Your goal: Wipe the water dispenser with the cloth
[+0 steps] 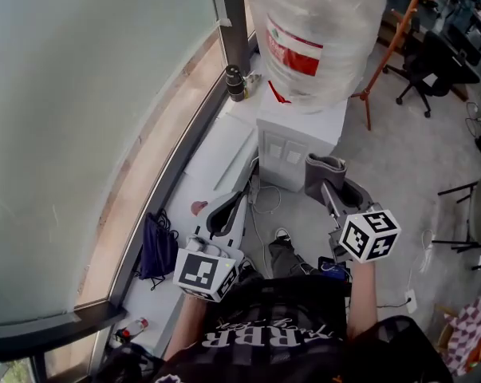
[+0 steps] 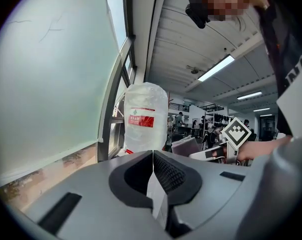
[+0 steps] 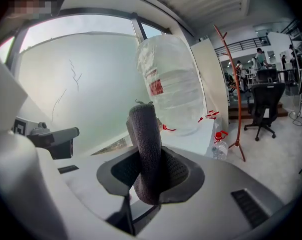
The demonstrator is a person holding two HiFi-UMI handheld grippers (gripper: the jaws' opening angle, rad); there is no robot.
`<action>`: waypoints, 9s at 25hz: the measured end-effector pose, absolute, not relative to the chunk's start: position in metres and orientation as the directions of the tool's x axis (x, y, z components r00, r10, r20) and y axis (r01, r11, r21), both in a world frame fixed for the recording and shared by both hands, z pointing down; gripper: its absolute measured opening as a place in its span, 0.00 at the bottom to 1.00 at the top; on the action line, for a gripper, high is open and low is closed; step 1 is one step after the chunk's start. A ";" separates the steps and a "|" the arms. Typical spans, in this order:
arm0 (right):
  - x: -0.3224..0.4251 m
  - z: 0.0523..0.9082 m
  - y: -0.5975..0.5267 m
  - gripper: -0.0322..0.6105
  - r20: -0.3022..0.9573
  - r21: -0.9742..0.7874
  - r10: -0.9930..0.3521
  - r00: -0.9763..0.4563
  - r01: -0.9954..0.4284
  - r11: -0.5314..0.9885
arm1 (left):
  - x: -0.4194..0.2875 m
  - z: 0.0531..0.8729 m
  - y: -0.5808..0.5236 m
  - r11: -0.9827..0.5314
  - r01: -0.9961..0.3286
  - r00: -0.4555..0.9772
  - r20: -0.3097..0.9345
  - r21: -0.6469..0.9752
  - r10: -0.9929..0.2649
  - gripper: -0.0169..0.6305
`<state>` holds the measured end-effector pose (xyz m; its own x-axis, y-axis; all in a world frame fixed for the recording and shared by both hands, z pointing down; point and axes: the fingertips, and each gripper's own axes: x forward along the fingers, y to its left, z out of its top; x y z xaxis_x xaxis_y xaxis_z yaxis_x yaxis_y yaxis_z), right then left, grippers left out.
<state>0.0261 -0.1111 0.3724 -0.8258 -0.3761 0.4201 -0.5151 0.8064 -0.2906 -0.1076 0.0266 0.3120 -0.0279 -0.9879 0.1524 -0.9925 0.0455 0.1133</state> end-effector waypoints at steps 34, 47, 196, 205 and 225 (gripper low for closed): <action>-0.172 0.505 -0.246 0.22 0.621 -0.587 -0.356 -0.699 -0.715 0.379 | -0.218 0.317 -0.045 0.059 -0.997 -0.046 0.252 0.045 -0.967 0.05; -0.032 0.508 -0.273 0.22 0.639 -0.575 -0.548 -0.540 -0.808 0.125 | -0.217 0.318 -0.046 -0.154 -0.986 0.164 0.171 0.071 -0.972 0.05; -0.057 0.784 -0.184 0.22 0.718 -0.089 -0.559 -0.414 -0.852 0.516 | -0.169 0.565 -0.133 -0.496 -0.868 0.470 0.354 0.020 -0.808 0.05; -0.126 0.811 -0.186 0.22 0.705 -0.134 -0.487 -0.516 -0.771 0.623 | -0.190 0.590 -0.141 -0.474 -0.880 0.439 0.356 -0.014 -0.825 0.05; -0.079 0.924 -0.247 0.23 0.695 -0.104 -0.543 -0.471 -0.814 0.572 | -0.166 0.681 -0.133 -0.479 -0.878 0.435 0.397 -0.011 -0.808 0.05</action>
